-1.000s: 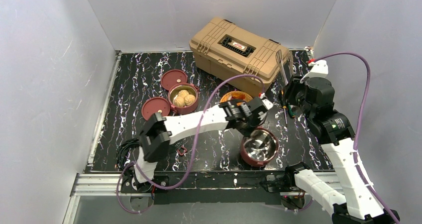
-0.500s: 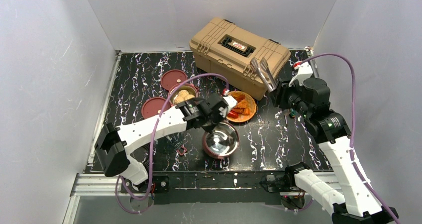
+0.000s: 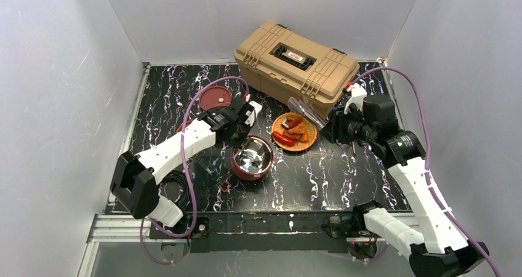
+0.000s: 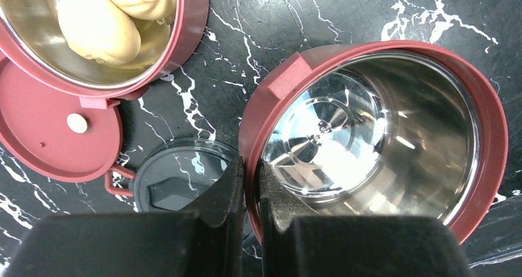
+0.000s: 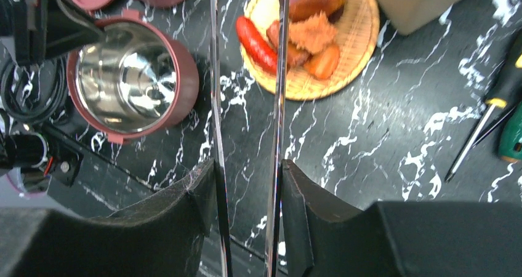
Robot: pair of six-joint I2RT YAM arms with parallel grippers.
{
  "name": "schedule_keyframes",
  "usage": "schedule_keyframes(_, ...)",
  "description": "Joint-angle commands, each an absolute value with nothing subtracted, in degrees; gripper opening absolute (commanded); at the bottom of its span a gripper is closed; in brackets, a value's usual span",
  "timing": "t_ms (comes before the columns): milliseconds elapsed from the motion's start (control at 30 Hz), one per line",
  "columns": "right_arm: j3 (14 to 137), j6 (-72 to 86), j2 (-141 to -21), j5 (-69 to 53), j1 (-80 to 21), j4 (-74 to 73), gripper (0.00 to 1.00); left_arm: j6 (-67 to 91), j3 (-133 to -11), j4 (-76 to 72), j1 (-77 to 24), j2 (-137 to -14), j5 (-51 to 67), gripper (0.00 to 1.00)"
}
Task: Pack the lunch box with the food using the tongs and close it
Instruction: Move the packing box to the center of the board.
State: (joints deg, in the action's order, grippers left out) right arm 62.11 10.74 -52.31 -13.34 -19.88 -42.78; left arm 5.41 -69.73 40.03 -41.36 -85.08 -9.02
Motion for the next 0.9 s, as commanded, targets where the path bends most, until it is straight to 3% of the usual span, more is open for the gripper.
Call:
schedule_keyframes(0,64.45,10.55,-54.50,-16.69,-19.78,-48.88,0.49,8.74,-68.54,36.76,-39.33,-84.63,-6.08,0.00)
schedule_keyframes(400,59.70,7.79,-57.25,-22.05,-20.04,-49.08,0.49,10.24,-66.78,33.57,-36.37,-87.39,-3.64,0.02)
schedule_keyframes(667,59.88,7.09,-60.47,-15.64,-23.31,-47.56,0.47,11.61,-66.19,32.53,-35.28,-85.78,-2.13,0.38)
schedule_keyframes(867,61.90,5.96,-63.81,-7.22,-29.06,-47.17,0.47,14.20,-64.86,29.38,-31.60,-80.07,2.15,0.56)
